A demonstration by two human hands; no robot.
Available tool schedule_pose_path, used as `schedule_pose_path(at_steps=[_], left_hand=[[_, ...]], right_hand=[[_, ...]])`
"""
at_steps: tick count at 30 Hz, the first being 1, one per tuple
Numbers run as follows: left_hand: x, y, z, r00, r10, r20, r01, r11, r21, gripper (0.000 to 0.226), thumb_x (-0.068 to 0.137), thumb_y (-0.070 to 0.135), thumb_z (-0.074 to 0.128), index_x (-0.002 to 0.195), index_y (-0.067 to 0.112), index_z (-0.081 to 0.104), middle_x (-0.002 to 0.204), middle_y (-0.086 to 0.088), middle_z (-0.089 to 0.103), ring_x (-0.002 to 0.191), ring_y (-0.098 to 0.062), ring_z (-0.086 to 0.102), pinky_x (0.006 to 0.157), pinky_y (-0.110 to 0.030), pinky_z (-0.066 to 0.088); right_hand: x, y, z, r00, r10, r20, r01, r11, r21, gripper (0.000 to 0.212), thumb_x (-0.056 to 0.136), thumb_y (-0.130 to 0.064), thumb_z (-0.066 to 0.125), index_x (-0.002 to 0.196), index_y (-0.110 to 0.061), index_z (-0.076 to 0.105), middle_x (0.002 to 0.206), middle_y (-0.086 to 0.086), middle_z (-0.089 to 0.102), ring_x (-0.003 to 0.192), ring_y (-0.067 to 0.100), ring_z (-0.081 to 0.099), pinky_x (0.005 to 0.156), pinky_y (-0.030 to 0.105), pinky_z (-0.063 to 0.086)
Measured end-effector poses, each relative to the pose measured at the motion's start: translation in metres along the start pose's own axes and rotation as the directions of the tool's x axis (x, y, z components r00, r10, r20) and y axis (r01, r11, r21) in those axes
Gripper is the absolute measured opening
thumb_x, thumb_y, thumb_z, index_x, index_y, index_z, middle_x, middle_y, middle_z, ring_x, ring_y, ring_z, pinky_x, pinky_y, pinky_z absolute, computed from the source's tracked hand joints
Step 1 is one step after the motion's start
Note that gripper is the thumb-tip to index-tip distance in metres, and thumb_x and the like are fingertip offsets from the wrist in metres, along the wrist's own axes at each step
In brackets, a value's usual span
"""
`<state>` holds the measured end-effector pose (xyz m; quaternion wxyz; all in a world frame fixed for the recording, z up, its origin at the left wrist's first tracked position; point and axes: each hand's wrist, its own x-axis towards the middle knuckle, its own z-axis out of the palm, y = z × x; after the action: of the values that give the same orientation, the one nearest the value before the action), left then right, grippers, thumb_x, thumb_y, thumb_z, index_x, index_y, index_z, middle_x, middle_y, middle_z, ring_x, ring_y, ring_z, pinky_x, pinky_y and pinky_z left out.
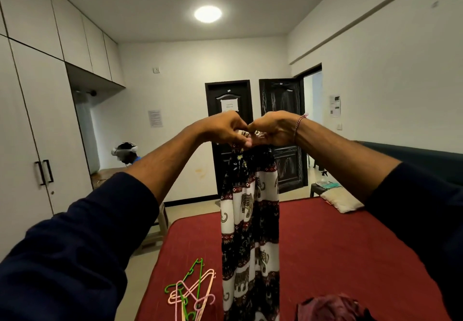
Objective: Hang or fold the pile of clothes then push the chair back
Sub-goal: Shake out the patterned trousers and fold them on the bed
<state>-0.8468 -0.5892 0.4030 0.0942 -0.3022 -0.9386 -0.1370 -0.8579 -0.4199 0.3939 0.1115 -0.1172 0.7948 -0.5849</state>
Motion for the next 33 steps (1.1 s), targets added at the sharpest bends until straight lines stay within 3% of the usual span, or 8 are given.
schedule_pose_path(at_steps=[6,8,10,13,18,22,25,33], left_hand=[[-0.013,-0.017,-0.015,0.999,-0.049,-0.016,0.049,0.999,-0.011,0.038,0.092,-0.001,0.063,0.127,0.012,0.065,0.118,-0.002,0.065,0.107,-0.015,0.059,0.088,-0.031,0.051],[-0.018,-0.019,-0.018,0.999,-0.042,-0.012,0.041,0.996,-0.074,0.051,0.089,-0.009,0.06,0.133,0.017,0.058,0.129,-0.002,0.059,0.115,-0.017,0.058,0.091,-0.035,0.054],[-0.021,-0.02,-0.022,0.999,-0.052,-0.004,0.051,0.992,-0.115,0.062,0.087,-0.014,0.059,0.138,0.02,0.05,0.134,-0.005,0.057,0.118,-0.019,0.058,0.093,-0.039,0.056],[-0.025,-0.021,-0.025,0.995,-0.102,-0.006,0.1,0.987,-0.129,0.068,0.088,-0.017,0.058,0.145,0.015,0.041,0.131,-0.01,0.06,0.117,-0.023,0.058,0.092,-0.036,0.055],[-0.025,-0.011,-0.032,0.988,-0.148,0.046,0.149,0.989,-0.026,0.059,0.09,-0.017,0.053,0.143,0.008,0.044,0.125,-0.004,0.054,0.114,-0.018,0.054,0.071,-0.018,0.053],[-0.025,-0.004,-0.03,0.98,-0.185,0.072,0.178,0.979,0.101,0.029,0.096,0.0,0.055,0.125,0.003,0.057,0.113,-0.011,0.063,0.104,-0.024,0.061,0.083,-0.032,0.055],[-0.024,-0.003,-0.027,0.981,-0.192,0.034,0.186,0.974,0.131,0.014,0.098,0.012,0.058,0.11,0.005,0.057,0.096,-0.003,0.063,0.091,-0.019,0.06,0.067,-0.022,0.051],[-0.02,0.003,-0.008,0.988,-0.097,-0.121,0.096,0.995,-0.019,0.042,0.099,0.037,0.057,0.125,0.004,0.053,0.11,-0.009,0.064,0.092,-0.017,0.063,0.074,-0.024,0.054]], right_hand=[[-0.005,0.011,-0.018,0.996,-0.049,0.075,0.069,0.951,-0.3,0.037,0.106,-0.031,0.046,0.12,0.002,0.052,0.105,0.014,0.075,0.081,0.023,0.074,0.059,0.024,0.057],[-0.004,0.017,-0.027,0.969,-0.241,0.062,0.228,0.763,-0.605,0.03,0.102,-0.031,0.055,0.116,-0.005,0.065,0.103,0.008,0.074,0.081,0.016,0.07,0.066,0.024,0.055],[-0.002,0.021,-0.036,0.895,-0.427,0.131,0.328,0.43,-0.841,0.026,0.1,-0.03,0.059,0.118,-0.014,0.068,0.106,0.007,0.071,0.09,0.016,0.065,0.075,0.027,0.05],[-0.003,0.025,-0.045,0.809,-0.552,0.205,0.393,0.248,-0.885,0.029,0.097,-0.036,0.062,0.114,-0.014,0.07,0.109,0.006,0.064,0.093,0.017,0.059,0.077,0.027,0.049],[-0.008,0.025,-0.045,0.73,-0.649,0.213,0.555,0.382,-0.739,0.025,0.09,-0.034,0.071,0.095,-0.01,0.067,0.082,-0.001,0.065,0.067,0.0,0.06,0.057,0.017,0.047],[-0.014,0.023,-0.039,0.678,-0.721,0.14,0.63,0.473,-0.616,0.039,0.088,-0.03,0.074,0.12,-0.019,0.054,0.098,0.003,0.068,0.083,0.011,0.068,0.071,0.025,0.059],[-0.015,0.02,-0.028,0.629,-0.774,0.072,0.621,0.444,-0.646,0.029,0.093,-0.029,0.069,0.12,-0.018,0.066,0.107,0.006,0.069,0.096,0.017,0.068,0.083,0.031,0.059],[-0.018,0.01,-0.009,0.549,-0.836,0.003,0.617,0.403,-0.676,0.022,0.095,-0.021,0.066,0.114,-0.011,0.074,0.105,0.006,0.074,0.095,0.015,0.07,0.082,0.024,0.058]])
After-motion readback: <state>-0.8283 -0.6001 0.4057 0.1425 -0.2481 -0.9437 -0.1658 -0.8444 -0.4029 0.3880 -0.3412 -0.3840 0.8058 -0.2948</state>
